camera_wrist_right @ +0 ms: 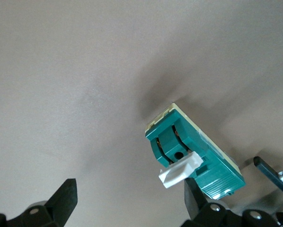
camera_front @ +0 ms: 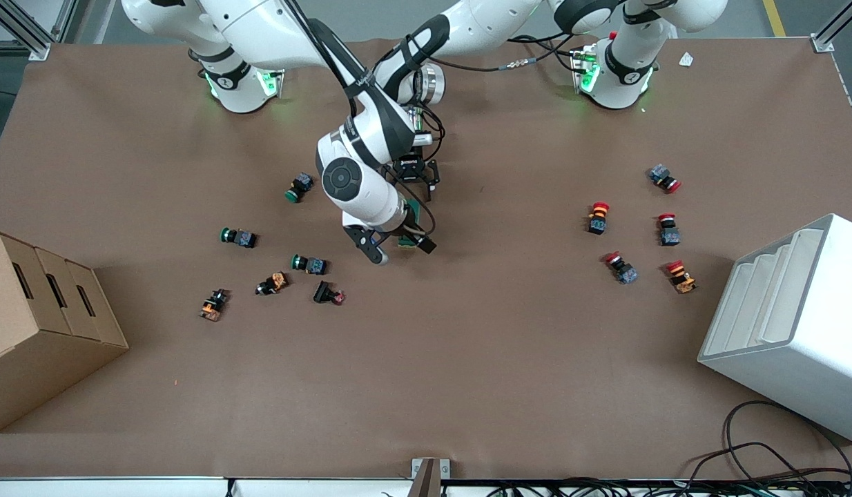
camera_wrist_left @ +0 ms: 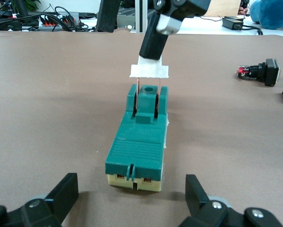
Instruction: Close load switch with both arms
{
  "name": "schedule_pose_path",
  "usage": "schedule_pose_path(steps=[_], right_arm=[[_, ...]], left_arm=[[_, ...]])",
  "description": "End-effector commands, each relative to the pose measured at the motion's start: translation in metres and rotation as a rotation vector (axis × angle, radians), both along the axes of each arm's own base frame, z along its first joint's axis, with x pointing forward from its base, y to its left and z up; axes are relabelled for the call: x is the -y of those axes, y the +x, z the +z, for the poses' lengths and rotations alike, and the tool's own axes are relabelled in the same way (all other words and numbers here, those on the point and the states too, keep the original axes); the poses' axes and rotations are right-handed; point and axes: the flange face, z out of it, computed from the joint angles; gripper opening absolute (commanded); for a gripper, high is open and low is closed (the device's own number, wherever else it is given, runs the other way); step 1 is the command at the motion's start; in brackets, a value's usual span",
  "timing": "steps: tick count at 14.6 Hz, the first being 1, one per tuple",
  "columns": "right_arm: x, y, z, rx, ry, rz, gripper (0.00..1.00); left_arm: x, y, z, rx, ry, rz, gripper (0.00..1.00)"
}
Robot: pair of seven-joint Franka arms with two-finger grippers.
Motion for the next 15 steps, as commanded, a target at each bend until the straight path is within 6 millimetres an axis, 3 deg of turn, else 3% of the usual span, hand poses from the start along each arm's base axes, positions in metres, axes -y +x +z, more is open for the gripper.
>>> schedule_pose_path(steps=[1,7,15], right_arm=[[-0.005,0.003,-0.009,0.000,0.004,0.012,1.00],[-0.003,0.026,-0.010,0.035,0.006,0.025,1.00],[0.011,0.034,-0.041,0.039,-0.011,0.087,1.00]], left_arm=[[-0.002,0.001,-0.006,0.012,-0.009,0.000,1.00],[-0.004,-0.002,-0.014,0.005,0.000,-0.002,1.00],[-0.003,-0.002,-0.010,0.009,-0.005,-0.003,1.00]])
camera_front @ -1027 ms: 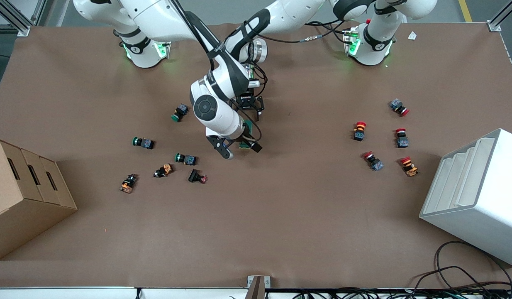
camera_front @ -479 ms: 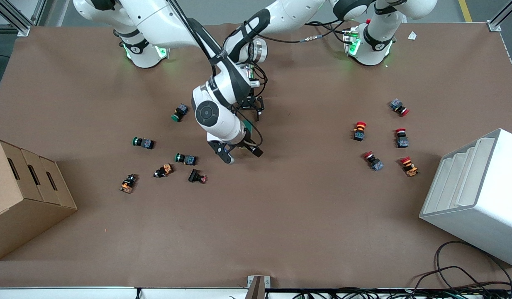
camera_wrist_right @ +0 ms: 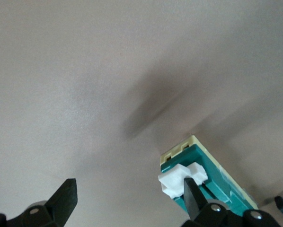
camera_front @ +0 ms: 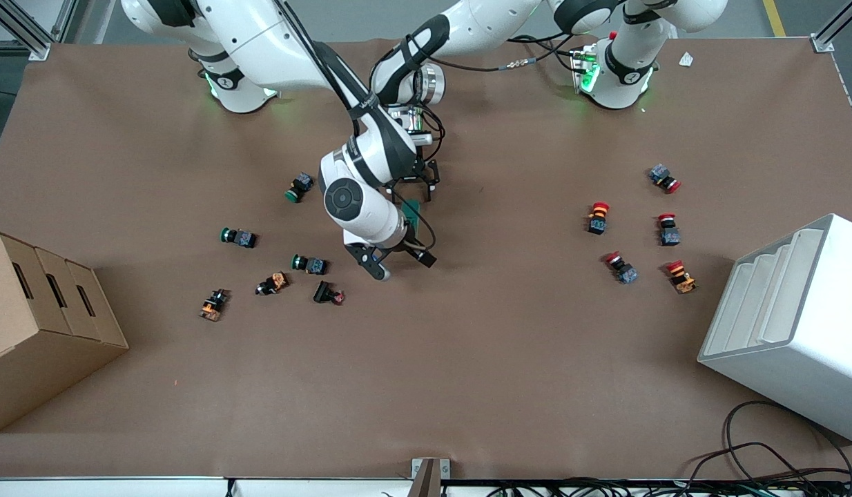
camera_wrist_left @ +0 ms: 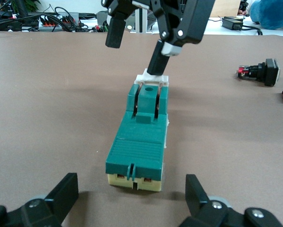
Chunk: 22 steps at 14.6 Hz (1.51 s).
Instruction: Close load switch with both arms
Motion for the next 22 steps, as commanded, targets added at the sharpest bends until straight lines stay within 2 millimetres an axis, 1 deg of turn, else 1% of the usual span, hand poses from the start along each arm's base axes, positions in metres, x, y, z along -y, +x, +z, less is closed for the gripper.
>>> schedule_pose_path(steps=[1,2,4,5,6,7,8,9,10,12,14,15,17,18,20,22], right_arm=[[0.006,0.006,-0.020,0.008,-0.015,0.034,1.00],[0.006,0.007,-0.021,0.010,-0.014,0.035,1.00],[0.010,0.015,-0.015,0.024,-0.007,0.041,1.00],[0.018,0.024,-0.007,0.029,-0.001,0.042,1.00],[0.031,0.032,-0.004,0.018,-0.005,0.047,1.00],[0.043,0.037,0.004,-0.010,-0.008,0.085,1.00],[0.062,0.046,0.017,-0.025,-0.019,0.136,1.00],[0.088,0.056,0.040,-0.027,-0.026,0.200,1.00],[0.112,0.063,0.057,-0.041,-0.036,0.269,1.00],[0.175,0.078,0.090,-0.053,-0.061,0.423,1.00],[0.242,0.091,0.118,-0.049,-0.075,0.567,1.00],[0.272,0.095,0.130,-0.043,-0.087,0.615,1.00],[0.323,0.099,0.161,-0.024,-0.132,0.704,1.00],[0.343,0.099,0.176,-0.014,-0.153,0.732,1.00],[0.388,0.100,0.207,0.012,-0.190,0.729,1.00],[0.401,0.095,0.231,0.040,-0.202,0.762,1.00]], left_arm=[[-0.003,-0.002,-0.009,0.007,-0.006,-0.002,1.00],[-0.003,-0.001,-0.009,0.008,-0.007,-0.001,1.00],[-0.002,0.000,-0.008,0.010,-0.008,0.000,1.00],[-0.002,-0.001,-0.008,0.009,-0.007,-0.002,1.00],[-0.002,-0.001,-0.008,0.009,-0.007,-0.002,1.00],[-0.002,0.000,-0.007,0.009,-0.009,-0.002,1.00],[-0.002,0.000,-0.007,0.009,-0.009,-0.002,1.00],[-0.001,-0.001,-0.004,0.010,-0.013,-0.001,1.00],[0.000,0.001,-0.001,0.013,-0.014,0.000,1.00],[0.000,0.006,0.004,0.016,-0.013,0.004,1.00],[0.000,0.008,0.005,0.017,-0.016,0.008,1.00],[0.001,0.009,0.008,0.017,-0.020,0.012,1.00],[0.005,0.012,0.020,0.022,-0.027,0.015,1.00],[0.006,0.016,0.027,0.023,-0.035,0.022,1.00],[0.006,0.025,0.038,0.014,-0.023,0.045,1.00],[0.008,0.032,0.051,-0.011,0.004,0.068,1.00]])
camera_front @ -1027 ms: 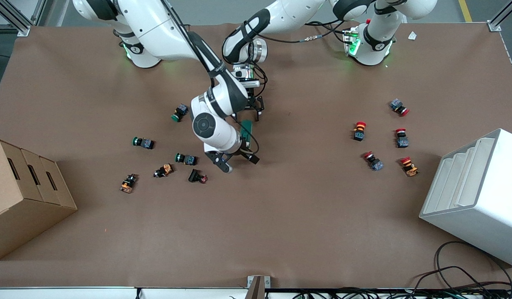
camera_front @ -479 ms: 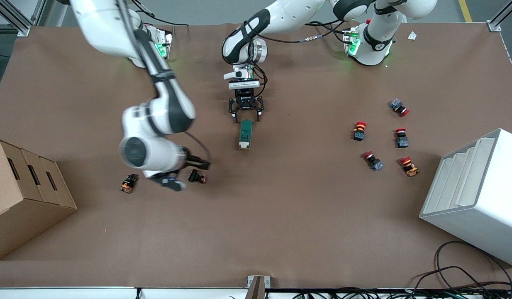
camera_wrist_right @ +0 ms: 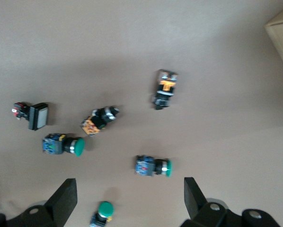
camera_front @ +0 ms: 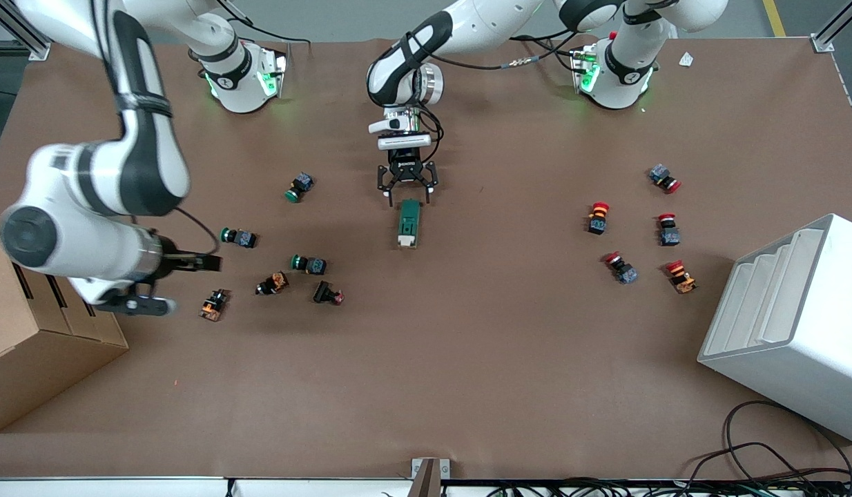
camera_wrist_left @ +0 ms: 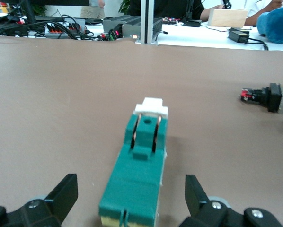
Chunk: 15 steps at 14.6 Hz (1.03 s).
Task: Close load switch with both arms
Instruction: 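Lift the left gripper off the handle and move it away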
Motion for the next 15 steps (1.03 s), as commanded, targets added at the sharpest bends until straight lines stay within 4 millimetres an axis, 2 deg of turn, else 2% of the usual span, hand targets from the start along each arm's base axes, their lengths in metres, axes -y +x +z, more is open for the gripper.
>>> schedule_pose_path(steps=[1,2,5,6,9,12,13,15], right_arm=[[0.019,-0.018,0.037,0.017,-0.009,0.037,1.00],[0.029,-0.022,0.045,0.004,-0.008,0.021,1.00],[0.038,-0.035,0.077,0.020,0.023,0.009,1.00],[0.042,-0.041,0.085,0.018,0.030,0.001,1.00],[0.046,-0.055,0.107,0.010,0.036,0.002,1.00],[0.057,-0.064,0.122,0.011,0.039,-0.014,1.00],[0.054,-0.067,0.127,0.016,0.041,-0.009,1.00],[0.049,-0.072,0.133,0.014,0.041,0.002,1.00]], left_arm=[[0.004,0.009,0.031,-0.027,0.020,0.029,1.00],[0.005,0.013,0.039,-0.036,0.017,0.045,1.00],[0.010,0.019,0.075,-0.091,0.025,0.076,1.00],[0.015,0.021,0.093,-0.121,0.025,0.088,1.00],[0.014,0.048,0.155,-0.226,0.038,0.130,1.00],[-0.001,0.088,0.218,-0.330,0.024,0.180,1.00],[-0.008,0.103,0.239,-0.367,0.016,0.198,1.00],[-0.033,0.140,0.287,-0.462,0.031,0.202,1.00]])
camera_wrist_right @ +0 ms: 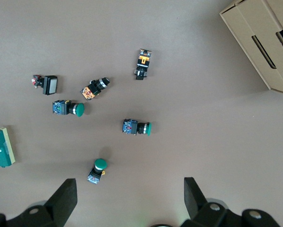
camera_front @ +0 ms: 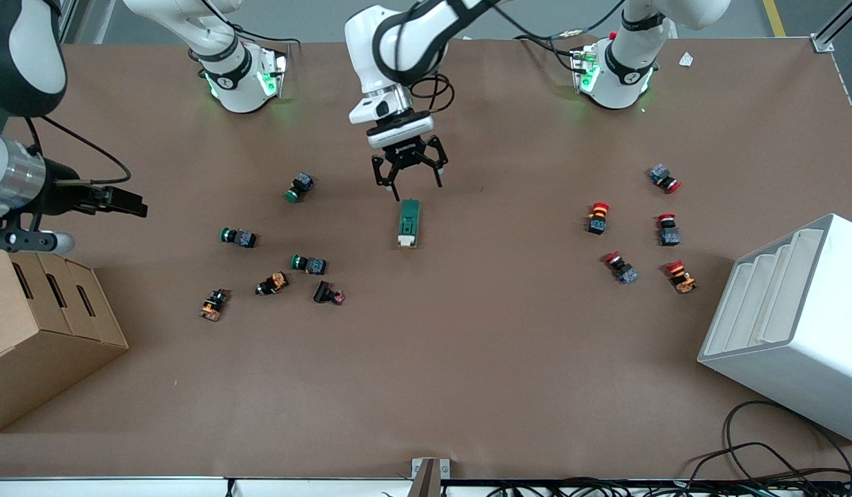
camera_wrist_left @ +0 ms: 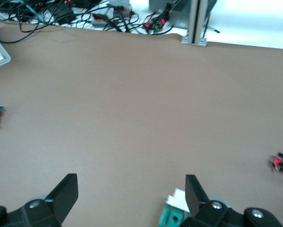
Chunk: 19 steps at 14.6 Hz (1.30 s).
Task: Close load switch with both arms
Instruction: 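Lift the left gripper off the handle and move it away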
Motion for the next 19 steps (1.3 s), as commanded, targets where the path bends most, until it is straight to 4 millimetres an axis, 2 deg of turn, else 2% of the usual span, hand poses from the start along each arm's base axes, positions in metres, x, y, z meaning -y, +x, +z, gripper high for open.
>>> schedule_pose_path(steps=[1,3,5,8,10,13,16,19], right_arm=[[-0.002,-0.016,0.013,0.003,-0.026,0.017,1.00],[-0.002,-0.022,0.021,0.008,-0.033,0.035,1.00],[-0.002,-0.026,0.030,0.013,-0.034,0.037,1.00],[0.001,-0.026,0.039,0.027,-0.027,0.082,1.00],[0.004,-0.027,0.055,0.028,-0.027,0.083,1.00],[0.005,-0.025,0.069,0.053,-0.029,0.071,1.00],[0.014,-0.020,0.080,0.061,-0.027,0.065,1.00],[0.017,-0.027,0.095,0.041,-0.025,0.058,1.00]], left_arm=[[-0.037,0.047,0.066,-0.116,-0.005,-0.015,1.00],[-0.070,0.083,0.107,-0.186,-0.013,-0.029,1.00],[-0.114,0.119,0.148,-0.246,-0.030,-0.046,1.00],[-0.183,0.159,0.194,-0.312,-0.071,-0.057,1.00],[-0.228,0.180,0.216,-0.345,-0.062,-0.088,1.00],[-0.296,0.208,0.239,-0.417,-0.104,-0.156,1.00],[-0.344,0.219,0.256,-0.451,-0.113,-0.201,1.00],[-0.377,0.219,0.268,-0.483,-0.200,-0.170,1.00]])
